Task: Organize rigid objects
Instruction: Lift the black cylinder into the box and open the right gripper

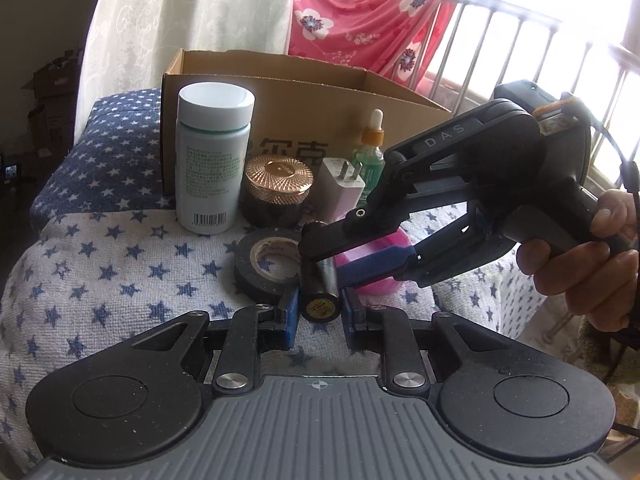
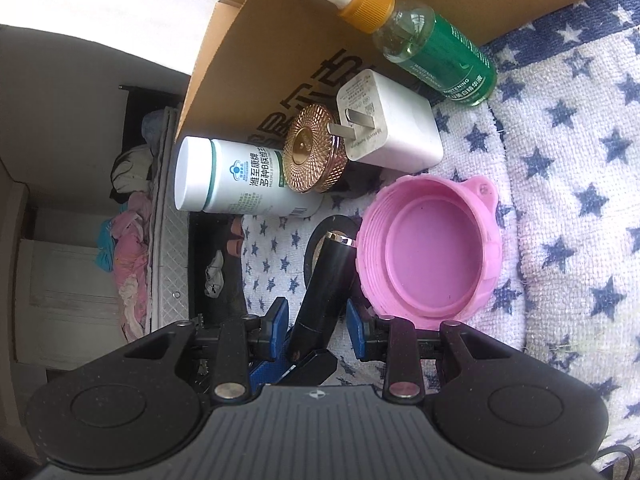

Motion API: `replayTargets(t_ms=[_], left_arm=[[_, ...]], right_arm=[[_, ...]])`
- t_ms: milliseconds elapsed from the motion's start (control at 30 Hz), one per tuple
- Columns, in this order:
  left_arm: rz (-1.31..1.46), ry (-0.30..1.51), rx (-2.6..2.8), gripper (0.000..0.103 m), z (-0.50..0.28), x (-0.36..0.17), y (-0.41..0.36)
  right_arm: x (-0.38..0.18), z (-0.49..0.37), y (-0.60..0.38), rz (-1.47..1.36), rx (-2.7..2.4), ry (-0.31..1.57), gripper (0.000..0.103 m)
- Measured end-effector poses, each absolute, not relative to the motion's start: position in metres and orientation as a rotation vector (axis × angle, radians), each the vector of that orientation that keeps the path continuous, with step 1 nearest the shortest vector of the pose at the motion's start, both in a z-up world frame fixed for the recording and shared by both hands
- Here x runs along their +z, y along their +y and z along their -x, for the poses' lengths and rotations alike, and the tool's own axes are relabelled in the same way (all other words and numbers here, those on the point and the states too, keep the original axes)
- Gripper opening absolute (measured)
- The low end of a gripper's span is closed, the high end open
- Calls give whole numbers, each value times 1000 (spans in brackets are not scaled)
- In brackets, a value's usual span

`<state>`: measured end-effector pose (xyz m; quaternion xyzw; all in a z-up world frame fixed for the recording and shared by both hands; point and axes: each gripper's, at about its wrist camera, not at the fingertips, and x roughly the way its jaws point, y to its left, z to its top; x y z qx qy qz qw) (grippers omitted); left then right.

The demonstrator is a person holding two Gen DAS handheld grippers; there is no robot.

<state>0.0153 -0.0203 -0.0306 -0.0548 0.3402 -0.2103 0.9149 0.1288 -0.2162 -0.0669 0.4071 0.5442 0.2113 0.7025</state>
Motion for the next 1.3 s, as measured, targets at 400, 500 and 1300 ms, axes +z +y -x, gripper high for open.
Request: replayTargets(t_ms=[400,500,1300], left_arm=[[101,692,-487,22,-11,-32,-21],[88,669,-491,22,-6,-21,-20],[88,791,-451,23,-200,55,-9]], right_arm=[[-57,-111,-211,-799,453,1137,27],[-42,-104,-210,-767,472,1097,27],[59,-293,-217,-553,539,1092,27]])
